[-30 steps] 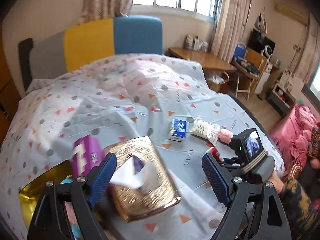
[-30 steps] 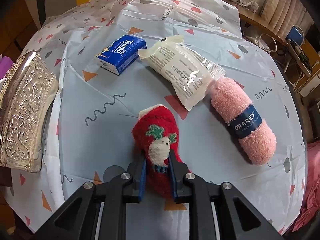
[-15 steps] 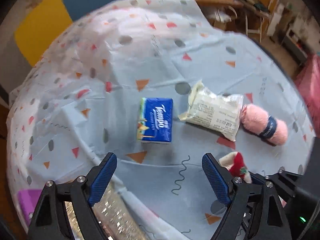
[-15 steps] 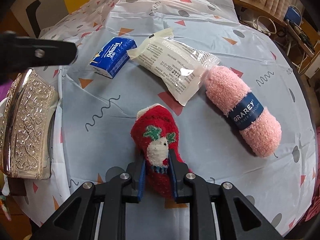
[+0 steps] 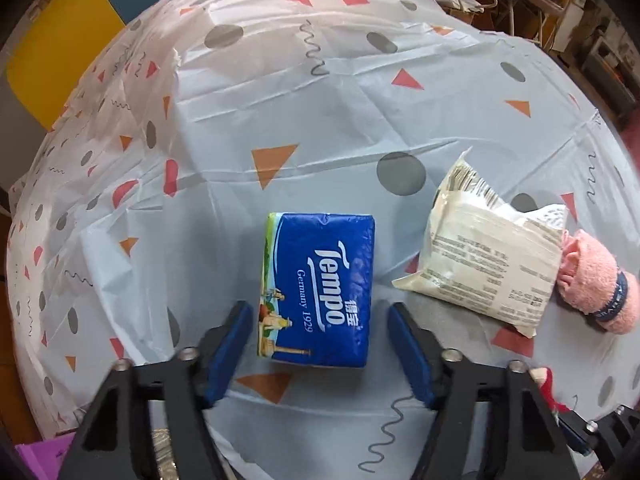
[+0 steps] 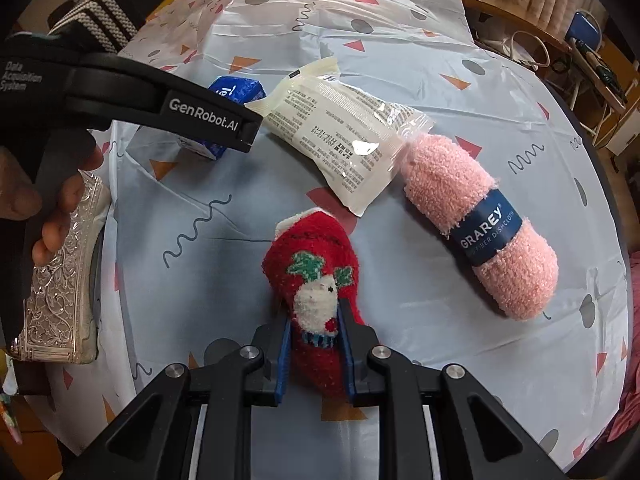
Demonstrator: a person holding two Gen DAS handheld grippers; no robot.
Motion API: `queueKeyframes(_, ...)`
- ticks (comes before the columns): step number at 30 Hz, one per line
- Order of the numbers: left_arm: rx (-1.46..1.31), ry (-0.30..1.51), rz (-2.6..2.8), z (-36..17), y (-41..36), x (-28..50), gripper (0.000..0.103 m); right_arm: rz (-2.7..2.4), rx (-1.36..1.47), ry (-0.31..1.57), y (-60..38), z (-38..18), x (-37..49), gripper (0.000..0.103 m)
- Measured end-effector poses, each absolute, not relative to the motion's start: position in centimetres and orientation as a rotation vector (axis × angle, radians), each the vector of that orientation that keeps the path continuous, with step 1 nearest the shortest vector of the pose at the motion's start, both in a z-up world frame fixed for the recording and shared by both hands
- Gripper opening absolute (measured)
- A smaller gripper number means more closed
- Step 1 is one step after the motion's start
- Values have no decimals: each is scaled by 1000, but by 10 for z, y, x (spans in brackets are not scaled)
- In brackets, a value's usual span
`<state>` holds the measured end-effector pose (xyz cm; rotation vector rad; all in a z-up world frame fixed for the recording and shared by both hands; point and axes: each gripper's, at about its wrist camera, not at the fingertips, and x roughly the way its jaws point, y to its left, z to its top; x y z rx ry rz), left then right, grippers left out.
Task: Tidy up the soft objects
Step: 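Grasp the blue Tempo tissue pack with left gripper while right holds the red sock, then carry the Tempo tissue pack into the gold tray and open the left gripper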
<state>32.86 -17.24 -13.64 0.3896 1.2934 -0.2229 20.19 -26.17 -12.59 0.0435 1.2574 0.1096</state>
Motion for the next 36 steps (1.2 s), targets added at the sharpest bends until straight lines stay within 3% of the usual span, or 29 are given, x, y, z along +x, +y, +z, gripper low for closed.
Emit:
queueKeyframes(2, 368, 1297, -234, -138, -171, 331, 54, 109, 29, 1255, -260, -126, 203, 19)
queueKeyframes(4, 349, 1300, -231, -135, -169, 334, 53, 107, 21, 1251, -258, -126, 203, 19)
queueKeyframes(18, 42, 1284, -152, -76, -114, 343, 52, 108, -64, 1218, -242, -131, 193, 22)
queueKeyframes(28, -111, 1138, 76, 2, 5, 353, 52, 108, -132, 1182, -234, -131, 183, 22)
queueKeyframes(36, -174, 1041, 196, 54, 107, 318, 52, 103, -131, 1174, -234, -128, 181, 22)
